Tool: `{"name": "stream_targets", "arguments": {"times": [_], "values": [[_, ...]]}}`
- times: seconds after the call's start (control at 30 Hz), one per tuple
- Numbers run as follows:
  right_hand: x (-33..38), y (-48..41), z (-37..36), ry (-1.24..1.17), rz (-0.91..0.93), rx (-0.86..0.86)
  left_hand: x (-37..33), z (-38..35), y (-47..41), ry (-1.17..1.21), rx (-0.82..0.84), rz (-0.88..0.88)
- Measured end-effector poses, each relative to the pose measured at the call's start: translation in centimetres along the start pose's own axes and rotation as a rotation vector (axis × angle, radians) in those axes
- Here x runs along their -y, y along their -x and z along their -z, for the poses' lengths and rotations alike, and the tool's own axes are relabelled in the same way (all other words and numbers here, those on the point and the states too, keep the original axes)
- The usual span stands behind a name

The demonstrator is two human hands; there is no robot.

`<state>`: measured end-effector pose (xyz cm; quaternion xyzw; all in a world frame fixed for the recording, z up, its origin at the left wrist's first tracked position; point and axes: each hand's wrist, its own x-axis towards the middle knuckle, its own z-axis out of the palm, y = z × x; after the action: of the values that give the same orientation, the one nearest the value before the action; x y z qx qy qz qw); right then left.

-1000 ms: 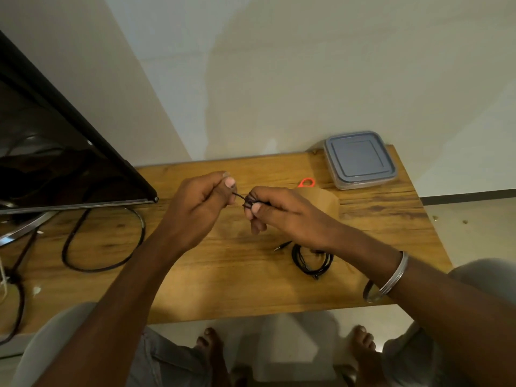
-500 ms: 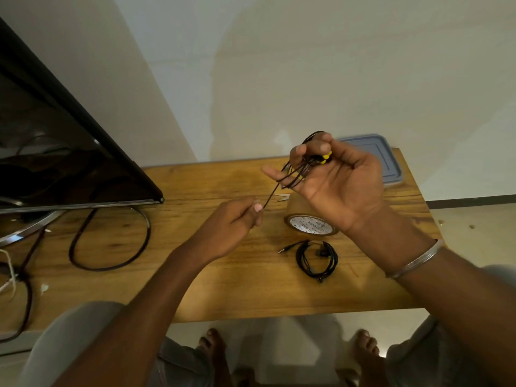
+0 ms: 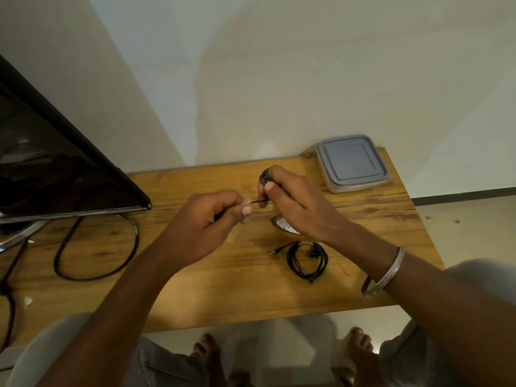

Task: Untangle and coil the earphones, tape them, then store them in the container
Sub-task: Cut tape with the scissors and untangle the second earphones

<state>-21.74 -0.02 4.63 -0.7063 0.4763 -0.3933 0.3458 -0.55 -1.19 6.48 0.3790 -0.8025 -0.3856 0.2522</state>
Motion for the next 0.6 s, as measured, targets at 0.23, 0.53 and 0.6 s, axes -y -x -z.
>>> {"name": "stream_targets", "arguments": {"times": [0.23,0.53,0.6], "values": [[1.5,0.2,-0.8,-0.360,-0.161,0.416,1.2,1.8,-0.2,0.076,-0.214,-0.008],[2.4,-0.1,0.1,-1.138,-0.322,0.496,0.9,-1.1,-1.2,0.278,-0.205,0.059],[2.3,-0.1,0.2,-1.196,-0.329,0.480,0.9,-1.5,-1.3,0.298,-0.245,0.095]]}}
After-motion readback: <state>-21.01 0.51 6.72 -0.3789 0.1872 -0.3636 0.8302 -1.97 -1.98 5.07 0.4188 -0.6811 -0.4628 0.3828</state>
